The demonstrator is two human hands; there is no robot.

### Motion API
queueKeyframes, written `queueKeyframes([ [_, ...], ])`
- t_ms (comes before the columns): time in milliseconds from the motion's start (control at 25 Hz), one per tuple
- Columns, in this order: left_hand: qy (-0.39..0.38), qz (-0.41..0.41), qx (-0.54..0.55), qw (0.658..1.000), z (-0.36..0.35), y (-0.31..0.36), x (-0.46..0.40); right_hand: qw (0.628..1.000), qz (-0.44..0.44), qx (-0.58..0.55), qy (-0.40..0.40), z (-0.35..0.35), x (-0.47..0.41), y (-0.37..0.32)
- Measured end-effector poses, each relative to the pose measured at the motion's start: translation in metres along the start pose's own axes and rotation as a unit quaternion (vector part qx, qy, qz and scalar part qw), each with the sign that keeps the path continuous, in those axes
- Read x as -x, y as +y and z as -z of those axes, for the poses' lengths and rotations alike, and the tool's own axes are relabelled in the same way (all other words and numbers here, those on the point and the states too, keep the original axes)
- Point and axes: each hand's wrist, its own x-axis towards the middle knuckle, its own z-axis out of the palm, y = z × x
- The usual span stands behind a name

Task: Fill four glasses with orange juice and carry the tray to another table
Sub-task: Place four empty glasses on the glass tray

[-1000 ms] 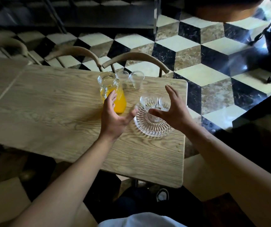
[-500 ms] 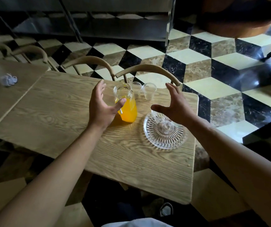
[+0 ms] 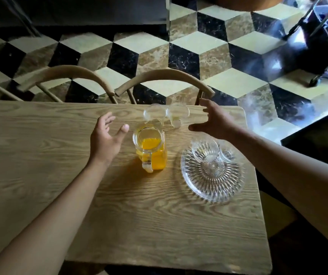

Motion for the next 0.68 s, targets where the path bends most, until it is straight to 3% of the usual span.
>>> queueKeyframes([
  [320,-0.122,0.090,0.031,0.988,-0.058,-0.070,-0.060,0.997,-0.056,0.019,-0.049,-0.028,-0.055,0.068],
  [680,-0.176,0.059,0.095,0.978,-0.104,-0.072,-0.086,0.996,0.039,0.024,-0.082,-0.057,-0.094,0.088],
])
